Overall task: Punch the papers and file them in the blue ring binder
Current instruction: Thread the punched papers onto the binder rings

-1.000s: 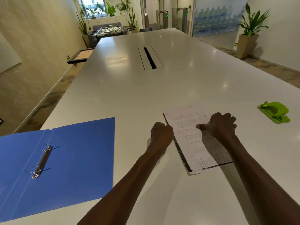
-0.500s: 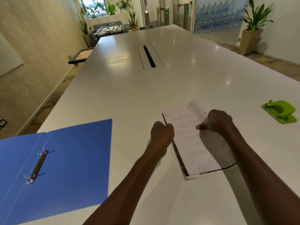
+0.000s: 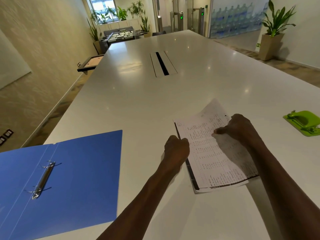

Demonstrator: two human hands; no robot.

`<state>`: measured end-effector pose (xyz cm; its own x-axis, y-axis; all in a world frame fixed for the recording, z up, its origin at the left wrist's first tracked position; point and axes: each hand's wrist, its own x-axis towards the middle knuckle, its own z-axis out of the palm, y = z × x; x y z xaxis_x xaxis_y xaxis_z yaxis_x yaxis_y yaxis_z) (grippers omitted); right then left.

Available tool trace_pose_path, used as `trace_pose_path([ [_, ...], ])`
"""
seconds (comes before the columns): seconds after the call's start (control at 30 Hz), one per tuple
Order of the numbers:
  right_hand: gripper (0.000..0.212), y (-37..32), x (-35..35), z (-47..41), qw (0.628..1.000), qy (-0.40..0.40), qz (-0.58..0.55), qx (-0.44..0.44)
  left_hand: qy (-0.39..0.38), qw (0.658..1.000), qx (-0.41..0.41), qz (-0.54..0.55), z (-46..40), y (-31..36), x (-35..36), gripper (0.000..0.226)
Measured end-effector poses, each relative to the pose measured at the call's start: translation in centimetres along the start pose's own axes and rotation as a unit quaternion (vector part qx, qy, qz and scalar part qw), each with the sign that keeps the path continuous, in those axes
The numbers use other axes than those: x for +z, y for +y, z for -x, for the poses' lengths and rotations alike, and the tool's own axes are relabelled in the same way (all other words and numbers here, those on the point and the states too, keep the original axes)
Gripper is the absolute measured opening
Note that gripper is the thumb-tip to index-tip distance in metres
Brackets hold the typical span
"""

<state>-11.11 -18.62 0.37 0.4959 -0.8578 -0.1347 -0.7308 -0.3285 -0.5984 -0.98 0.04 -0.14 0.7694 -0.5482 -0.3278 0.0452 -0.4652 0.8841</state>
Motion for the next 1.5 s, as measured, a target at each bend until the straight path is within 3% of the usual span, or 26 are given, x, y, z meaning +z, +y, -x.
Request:
trace_pose_path([
  [0.23, 0.045, -1.2, -0.4, 0.5, 0.992, 0.064, 0.033, -0.100, 0.000, 0.999, -0.009, 0.047, 0.0, -0.2, -0.4, 0.040],
  [0.37, 0.026, -2.9, -2.0, 2.5, 0.969, 0.045, -0.165, -0.179, 0.046, 0.983, -0.004, 0.176, -0.4, 0.6, -1.5, 0.073],
  [0.43, 0.023, -4.0, -3.0, 3.6, 0.948, 0.026, -0.238, -0.211, 0.040, 0.974, 0.043, 0.218, -0.6, 1.2, -2.4, 0.075],
  [0.53, 0.023, -5.4, -3.9, 4.7, 0.910, 0.013, -0.338, -0.239, 0.017, 0.970, 0.141, 0.197, -0.7, 2.2, -3.7, 0.046],
  [0.63, 0.019, -6.4, -4.3, 5.3, 0.884, 0.031, -0.383, -0.265, 0.066, 0.959, 0.217, 0.169, -0.6, 3.6, -4.6, 0.014],
  [0.73, 0.018, -7.3, -4.8, 5.9, 0.859, 0.046, -0.418, -0.292, 0.090, 0.941, 0.273, 0.180, 0.1, 5.1, -5.2, 0.008],
  [0.83, 0.023, -7.2, -4.4, 5.9, 0.847, 0.053, -0.435, -0.300, 0.099, 0.929, 0.300, 0.194, 0.4, 5.1, -5.3, 0.009],
  [1.0, 0.041, -4.7, 0.0, 5.3, 0.894, 0.035, -0.395, -0.211, 0.077, 0.947, 0.240, 0.200, 0.0, 1.6, -3.7, 0.020],
  [1.33, 0.040, -3.7, 1.3, 4.5, 0.897, 0.048, -0.389, -0.203, 0.099, 0.959, 0.224, 0.142, -0.8, 0.2, -2.8, 0.036],
  [1.4, 0.053, -3.8, 1.4, 4.5, 0.899, 0.071, -0.381, -0.205, 0.115, 0.955, 0.239, 0.130, -0.9, 0.6, -2.8, 0.034],
  [1.5, 0.091, -5.0, 0.0, 4.2, 0.900, 0.150, -0.349, -0.215, 0.153, 0.948, 0.268, 0.075, -1.5, 1.9, -3.3, 0.031],
])
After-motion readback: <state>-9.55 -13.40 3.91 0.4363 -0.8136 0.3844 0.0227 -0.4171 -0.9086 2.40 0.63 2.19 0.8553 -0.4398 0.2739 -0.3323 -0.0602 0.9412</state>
